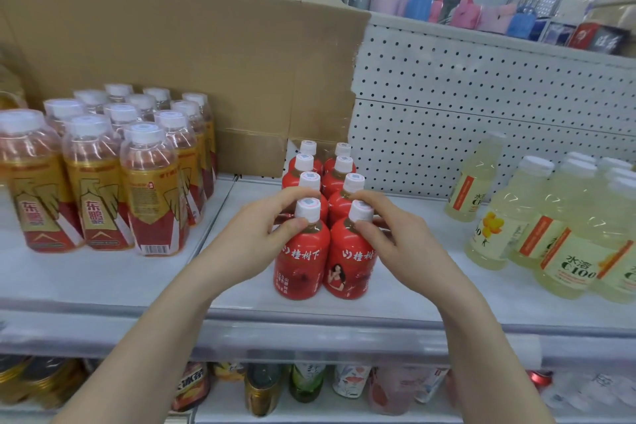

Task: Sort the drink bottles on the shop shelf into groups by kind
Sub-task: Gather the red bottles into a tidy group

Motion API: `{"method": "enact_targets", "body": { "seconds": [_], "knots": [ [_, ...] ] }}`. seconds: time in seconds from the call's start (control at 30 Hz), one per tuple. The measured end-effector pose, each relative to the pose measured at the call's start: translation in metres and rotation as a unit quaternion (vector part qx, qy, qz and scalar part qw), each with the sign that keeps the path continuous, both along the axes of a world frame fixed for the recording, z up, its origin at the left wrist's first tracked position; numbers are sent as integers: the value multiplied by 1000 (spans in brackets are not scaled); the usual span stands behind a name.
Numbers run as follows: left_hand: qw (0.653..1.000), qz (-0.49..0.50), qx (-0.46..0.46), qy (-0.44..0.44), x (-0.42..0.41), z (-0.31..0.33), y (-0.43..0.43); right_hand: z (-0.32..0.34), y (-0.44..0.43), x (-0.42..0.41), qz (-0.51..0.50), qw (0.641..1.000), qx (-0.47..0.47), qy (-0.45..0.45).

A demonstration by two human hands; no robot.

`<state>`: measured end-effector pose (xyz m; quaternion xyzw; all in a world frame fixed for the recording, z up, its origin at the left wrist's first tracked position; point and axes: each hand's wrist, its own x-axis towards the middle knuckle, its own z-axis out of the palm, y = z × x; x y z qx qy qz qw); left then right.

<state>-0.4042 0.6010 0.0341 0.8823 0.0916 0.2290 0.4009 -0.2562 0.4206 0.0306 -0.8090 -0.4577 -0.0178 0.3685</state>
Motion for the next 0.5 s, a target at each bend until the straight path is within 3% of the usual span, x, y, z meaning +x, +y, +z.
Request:
{"method": "enact_targets", "body": {
  "seconds": [0.13,0.3,0.5],
  "knots": [
    [1000,11,18,4,0,2,0,2,-1,-2,-10,999,29,12],
    [988,137,54,-37,1,8,-7,2,2,-5,-25,998,55,7],
    [999,32,30,-20,-1,13,-4,1,4,-6,-31,998,53,0]
  ]
}}
